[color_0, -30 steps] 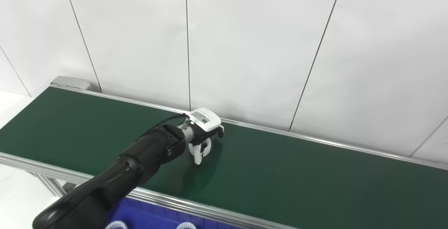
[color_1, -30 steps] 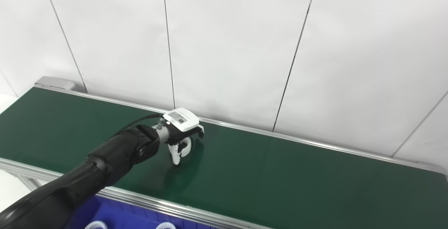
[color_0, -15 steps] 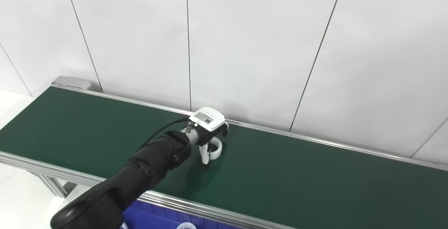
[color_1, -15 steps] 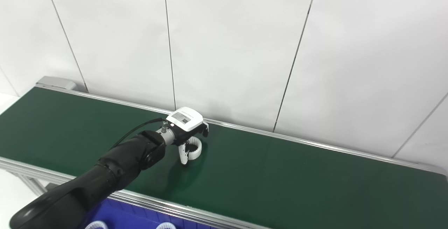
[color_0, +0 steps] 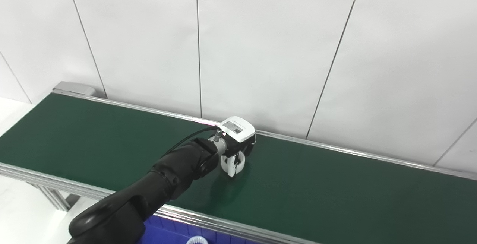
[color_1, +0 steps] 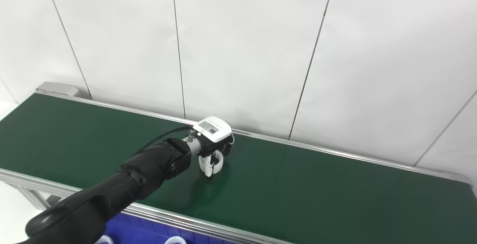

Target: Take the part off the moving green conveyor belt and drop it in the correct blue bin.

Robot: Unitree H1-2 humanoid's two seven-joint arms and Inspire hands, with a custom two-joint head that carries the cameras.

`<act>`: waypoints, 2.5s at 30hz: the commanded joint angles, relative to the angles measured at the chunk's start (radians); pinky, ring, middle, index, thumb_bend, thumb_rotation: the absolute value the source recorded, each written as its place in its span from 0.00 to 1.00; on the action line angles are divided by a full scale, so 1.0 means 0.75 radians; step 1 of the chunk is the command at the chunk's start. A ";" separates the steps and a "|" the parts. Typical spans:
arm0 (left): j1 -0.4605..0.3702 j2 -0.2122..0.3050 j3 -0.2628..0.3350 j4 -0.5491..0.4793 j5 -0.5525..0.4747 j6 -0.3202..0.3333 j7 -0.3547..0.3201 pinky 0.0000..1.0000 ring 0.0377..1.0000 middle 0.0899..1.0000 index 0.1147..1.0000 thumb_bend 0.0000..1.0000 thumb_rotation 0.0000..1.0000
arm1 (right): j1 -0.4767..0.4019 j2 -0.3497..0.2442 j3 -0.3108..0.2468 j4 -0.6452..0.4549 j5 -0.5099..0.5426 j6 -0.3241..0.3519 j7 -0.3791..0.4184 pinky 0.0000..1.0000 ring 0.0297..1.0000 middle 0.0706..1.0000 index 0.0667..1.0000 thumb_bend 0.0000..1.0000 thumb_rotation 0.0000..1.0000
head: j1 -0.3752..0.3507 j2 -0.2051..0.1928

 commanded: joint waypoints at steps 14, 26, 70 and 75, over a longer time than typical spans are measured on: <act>0.022 0.054 0.015 -0.470 0.037 0.120 -0.302 0.20 0.25 0.42 0.42 0.52 0.00 | 0.037 0.067 0.039 -0.033 -0.013 0.011 0.006 0.67 0.75 0.95 1.00 0.60 1.00 | 0.002 0.024; 0.155 0.126 0.190 -1.106 -0.035 0.171 -0.584 0.25 0.30 0.35 0.45 0.52 0.00 | 0.044 0.065 0.038 -0.101 0.015 0.063 0.035 0.68 0.75 0.97 1.00 0.64 1.00 | 0.044 0.125; 0.951 0.224 0.244 -1.354 0.203 0.093 -0.563 0.61 0.55 0.63 0.58 0.83 0.11 | 0.064 -0.002 0.013 -0.372 0.047 0.318 0.135 0.66 0.72 0.92 1.00 0.61 1.00 | 0.087 0.362; 1.023 0.204 0.359 -1.602 -0.015 0.141 -0.603 0.58 0.55 0.61 0.60 0.83 0.28 | 0.071 0.018 0.028 -0.361 0.024 0.315 0.123 0.69 0.72 0.92 1.00 0.64 1.00 | -0.001 0.355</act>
